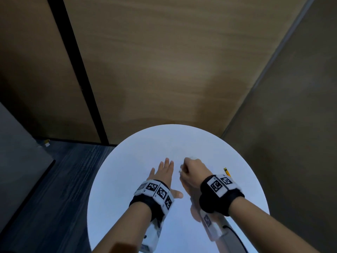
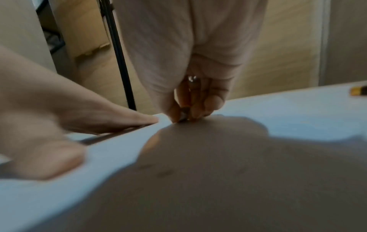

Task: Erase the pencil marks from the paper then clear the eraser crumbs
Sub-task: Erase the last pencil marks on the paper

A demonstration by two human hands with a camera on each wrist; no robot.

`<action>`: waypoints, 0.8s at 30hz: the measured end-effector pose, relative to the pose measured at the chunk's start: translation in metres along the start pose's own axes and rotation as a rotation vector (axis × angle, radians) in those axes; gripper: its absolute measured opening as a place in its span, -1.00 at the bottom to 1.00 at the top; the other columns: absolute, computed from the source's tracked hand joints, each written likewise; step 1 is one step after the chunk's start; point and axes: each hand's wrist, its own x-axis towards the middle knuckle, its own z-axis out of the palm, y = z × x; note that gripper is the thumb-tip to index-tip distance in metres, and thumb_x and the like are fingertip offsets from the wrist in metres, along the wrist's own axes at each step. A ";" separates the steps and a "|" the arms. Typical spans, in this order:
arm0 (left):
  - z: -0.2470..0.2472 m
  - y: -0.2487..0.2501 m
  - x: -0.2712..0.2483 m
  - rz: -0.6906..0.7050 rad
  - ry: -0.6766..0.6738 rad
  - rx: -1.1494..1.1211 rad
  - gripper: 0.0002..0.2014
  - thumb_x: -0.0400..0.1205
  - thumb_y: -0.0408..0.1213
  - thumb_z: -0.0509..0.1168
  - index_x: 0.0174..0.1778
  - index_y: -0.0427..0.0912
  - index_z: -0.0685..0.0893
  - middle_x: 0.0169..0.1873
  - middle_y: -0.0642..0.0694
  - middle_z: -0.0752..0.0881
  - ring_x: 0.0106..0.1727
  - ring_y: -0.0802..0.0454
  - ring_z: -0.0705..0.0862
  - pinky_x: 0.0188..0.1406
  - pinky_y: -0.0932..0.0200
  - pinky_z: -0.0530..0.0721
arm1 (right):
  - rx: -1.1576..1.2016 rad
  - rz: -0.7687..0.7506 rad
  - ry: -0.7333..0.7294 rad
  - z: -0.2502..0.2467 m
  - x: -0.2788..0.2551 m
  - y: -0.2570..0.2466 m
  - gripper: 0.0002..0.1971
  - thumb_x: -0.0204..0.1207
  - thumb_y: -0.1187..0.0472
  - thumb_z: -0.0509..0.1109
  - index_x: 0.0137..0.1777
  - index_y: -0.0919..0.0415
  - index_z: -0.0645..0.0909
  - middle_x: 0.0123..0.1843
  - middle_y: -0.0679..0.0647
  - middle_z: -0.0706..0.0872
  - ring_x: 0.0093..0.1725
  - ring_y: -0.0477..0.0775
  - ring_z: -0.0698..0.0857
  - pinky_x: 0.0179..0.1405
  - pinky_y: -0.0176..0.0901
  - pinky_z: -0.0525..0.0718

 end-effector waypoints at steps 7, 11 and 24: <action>-0.004 0.000 0.000 0.055 -0.046 0.062 0.00 0.55 0.19 0.31 0.65 0.09 -0.31 0.61 -0.17 -0.41 0.65 -0.18 -0.31 0.58 -0.21 -0.18 | 0.350 0.231 0.165 -0.040 -0.006 0.042 -0.84 0.49 0.26 0.36 -0.28 0.17 0.46 -0.28 0.08 0.63 -0.25 0.08 0.60 -0.37 -0.20 0.47; -0.006 0.005 0.003 0.048 -0.058 0.097 -0.02 0.56 0.13 0.35 0.64 0.18 -0.27 0.61 -0.22 -0.40 0.65 -0.27 -0.27 0.57 -0.30 -0.10 | 0.342 0.229 0.144 -0.041 -0.034 0.054 -0.81 0.44 0.23 0.43 -0.31 0.14 0.47 -0.37 -0.04 0.59 -0.36 -0.12 0.53 -0.49 -0.40 0.39; -0.004 0.006 0.007 0.023 -0.056 0.119 0.03 0.54 0.11 0.37 0.64 0.11 -0.32 0.61 -0.21 -0.40 0.65 -0.28 -0.25 0.56 -0.32 -0.08 | 0.052 0.139 0.083 -0.021 -0.019 0.040 -0.85 0.57 0.16 0.23 -0.17 0.19 0.37 -0.14 0.15 0.59 -0.13 0.21 0.60 -0.19 -0.06 0.56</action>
